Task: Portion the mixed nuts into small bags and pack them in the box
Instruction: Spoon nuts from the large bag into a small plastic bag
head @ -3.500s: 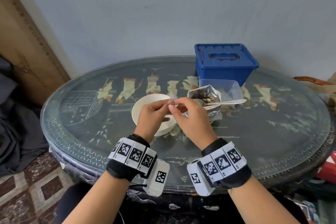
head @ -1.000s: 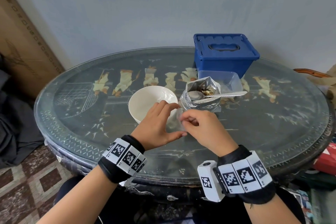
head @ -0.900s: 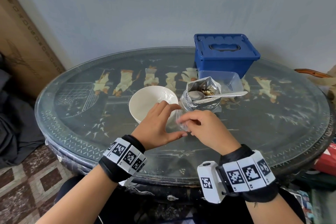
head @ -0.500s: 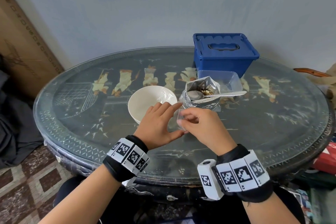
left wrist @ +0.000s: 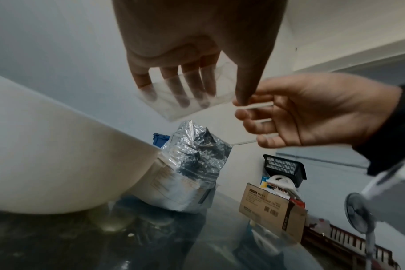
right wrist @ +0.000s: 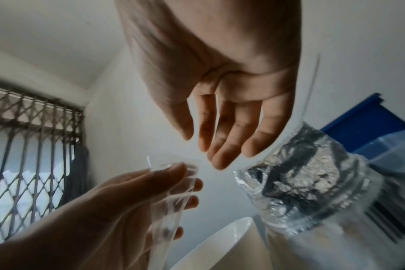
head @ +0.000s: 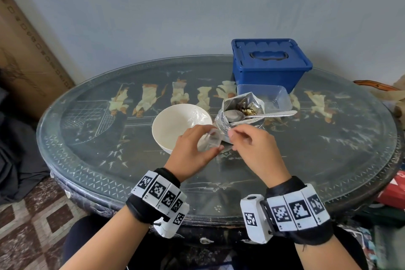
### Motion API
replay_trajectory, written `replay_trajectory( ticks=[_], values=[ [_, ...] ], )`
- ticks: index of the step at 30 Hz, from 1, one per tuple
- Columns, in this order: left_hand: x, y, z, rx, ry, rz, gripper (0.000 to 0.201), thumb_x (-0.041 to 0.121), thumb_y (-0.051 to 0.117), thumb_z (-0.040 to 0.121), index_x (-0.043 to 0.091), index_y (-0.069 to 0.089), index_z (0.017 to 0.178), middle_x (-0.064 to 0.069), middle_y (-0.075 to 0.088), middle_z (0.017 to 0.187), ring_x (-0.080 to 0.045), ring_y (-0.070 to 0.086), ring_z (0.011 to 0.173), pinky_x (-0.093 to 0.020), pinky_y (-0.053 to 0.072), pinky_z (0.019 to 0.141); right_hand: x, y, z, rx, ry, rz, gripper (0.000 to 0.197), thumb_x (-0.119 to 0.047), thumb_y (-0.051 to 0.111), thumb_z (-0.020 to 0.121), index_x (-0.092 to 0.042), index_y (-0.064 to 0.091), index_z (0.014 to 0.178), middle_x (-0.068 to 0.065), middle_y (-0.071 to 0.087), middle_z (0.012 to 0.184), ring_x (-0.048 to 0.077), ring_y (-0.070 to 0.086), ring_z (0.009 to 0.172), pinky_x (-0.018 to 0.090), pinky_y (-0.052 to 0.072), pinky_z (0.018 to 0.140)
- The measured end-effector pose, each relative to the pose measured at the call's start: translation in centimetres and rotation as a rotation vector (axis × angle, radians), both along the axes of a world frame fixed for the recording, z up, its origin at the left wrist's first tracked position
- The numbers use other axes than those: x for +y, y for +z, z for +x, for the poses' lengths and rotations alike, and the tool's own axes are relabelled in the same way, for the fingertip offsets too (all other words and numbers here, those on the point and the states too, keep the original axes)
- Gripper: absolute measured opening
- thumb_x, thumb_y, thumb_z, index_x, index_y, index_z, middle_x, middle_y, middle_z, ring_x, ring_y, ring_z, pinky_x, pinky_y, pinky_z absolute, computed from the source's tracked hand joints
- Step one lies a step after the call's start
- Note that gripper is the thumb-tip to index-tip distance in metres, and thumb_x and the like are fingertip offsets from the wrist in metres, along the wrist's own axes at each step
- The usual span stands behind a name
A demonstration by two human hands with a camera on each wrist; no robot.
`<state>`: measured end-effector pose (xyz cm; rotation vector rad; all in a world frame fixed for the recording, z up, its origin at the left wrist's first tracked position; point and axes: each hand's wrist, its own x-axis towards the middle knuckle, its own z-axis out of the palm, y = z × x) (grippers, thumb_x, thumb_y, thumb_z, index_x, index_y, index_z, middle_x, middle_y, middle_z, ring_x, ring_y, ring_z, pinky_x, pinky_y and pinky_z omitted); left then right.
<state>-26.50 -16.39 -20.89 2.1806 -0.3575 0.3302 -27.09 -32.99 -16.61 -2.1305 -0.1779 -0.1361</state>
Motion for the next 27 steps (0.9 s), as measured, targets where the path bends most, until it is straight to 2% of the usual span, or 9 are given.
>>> replay_trajectory(
  ticks=[3,6,8,11,14,16,18,23,27],
  values=[
    [-0.1,0.0,0.8,0.11,0.037,-0.107,0.046,0.039,0.074,0.072,0.021,0.054,0.11,0.019,0.058,0.098,-0.01,0.053,0.103,-0.011,0.035,0.089,-1.9,-1.8,1.0,0.116,-0.16,0.103,0.023,-0.032,0.057,0.089,-0.011,0.065,0.083,0.001,0.069,0.075,0.017,0.067,0.075,0.038,0.053,0.079],
    [-0.3,0.0,2.1,0.157,0.057,-0.143,0.048,0.025,0.077,0.074,0.019,0.05,0.113,0.014,0.057,0.1,-0.006,0.05,0.101,0.002,0.029,0.082,-3.4,-3.3,1.8,0.239,-0.309,0.184,0.03,-0.043,0.056,0.087,-0.014,0.057,0.094,0.002,0.067,0.09,0.02,0.064,0.088,0.048,0.05,0.087],
    [-0.6,0.0,3.1,0.171,0.058,-0.161,0.053,0.025,0.076,0.074,0.014,0.049,0.118,0.011,0.057,0.103,-0.007,0.05,0.103,0.002,0.029,0.081,-3.7,-3.4,2.2,0.275,-0.365,0.262,0.038,-0.043,0.054,0.089,-0.014,0.05,0.112,0.005,0.063,0.108,0.017,0.059,0.095,0.044,0.048,0.092],
    [-1.5,0.2,4.5,0.199,0.043,-0.153,0.056,0.027,0.074,0.076,0.013,0.048,0.123,0.009,0.054,0.109,-0.006,0.048,0.105,-0.008,0.032,0.085,-3.7,-2.9,3.3,0.25,-0.37,0.357,0.051,-0.037,0.049,0.094,-0.013,0.035,0.137,0.005,0.05,0.133,0.01,0.049,0.108,0.026,0.038,0.091],
    [-2.4,0.5,5.7,0.22,0.029,-0.149,0.055,0.029,0.073,0.078,0.014,0.046,0.124,0.012,0.05,0.111,-0.003,0.046,0.107,-0.013,0.033,0.087,-3.1,-2.6,4.7,0.189,-0.365,0.424,0.047,-0.031,0.044,0.097,-0.014,0.033,0.14,0.0,0.047,0.135,0.012,0.044,0.123,0.015,0.031,0.089],
    [-2.9,0.7,6.3,0.251,0.025,-0.159,0.058,0.031,0.072,0.079,0.014,0.043,0.127,0.01,0.05,0.115,-0.005,0.046,0.11,-0.016,0.035,0.091,-2.8,-2.3,5.4,0.187,-0.364,0.435,0.047,-0.03,0.039,0.099,-0.014,0.03,0.143,-0.003,0.046,0.127,0.011,0.043,0.121,0.009,0.029,0.083],
    [-3.1,0.6,6.7,0.289,0.019,-0.163,0.061,0.033,0.071,0.079,0.014,0.041,0.129,0.007,0.051,0.118,-0.008,0.049,0.111,-0.019,0.037,0.092,-2.6,-2.1,6.0,0.168,-0.356,0.408,0.043,-0.029,0.033,0.101,-0.016,0.033,0.142,-0.007,0.043,0.12,0.007,0.041,0.113,0.009,0.028,0.083],
    [-3.3,0.3,6.5,0.302,0.012,-0.193,0.06,0.032,0.071,0.079,0.017,0.04,0.129,0.006,0.056,0.116,-0.007,0.052,0.104,-0.014,0.037,0.086,-2.5,-2.1,6.3,0.152,-0.365,0.365,0.041,-0.031,0.023,0.103,-0.021,0.043,0.137,-0.01,0.043,0.114,0.005,0.039,0.106,0.018,0.031,0.088],
    [-3.2,-0.1,6.1,0.295,0.019,-0.219,0.056,0.029,0.073,0.078,0.019,0.044,0.125,0.007,0.059,0.109,-0.011,0.058,0.103,-0.021,0.044,0.089,-2.2,-2.4,5.5,0.137,-0.411,0.388,0.041,-0.035,0.026,0.102,-0.021,0.054,0.128,-0.001,0.059,0.114,0.015,0.053,0.105,0.023,0.04,0.087]
  ],
)
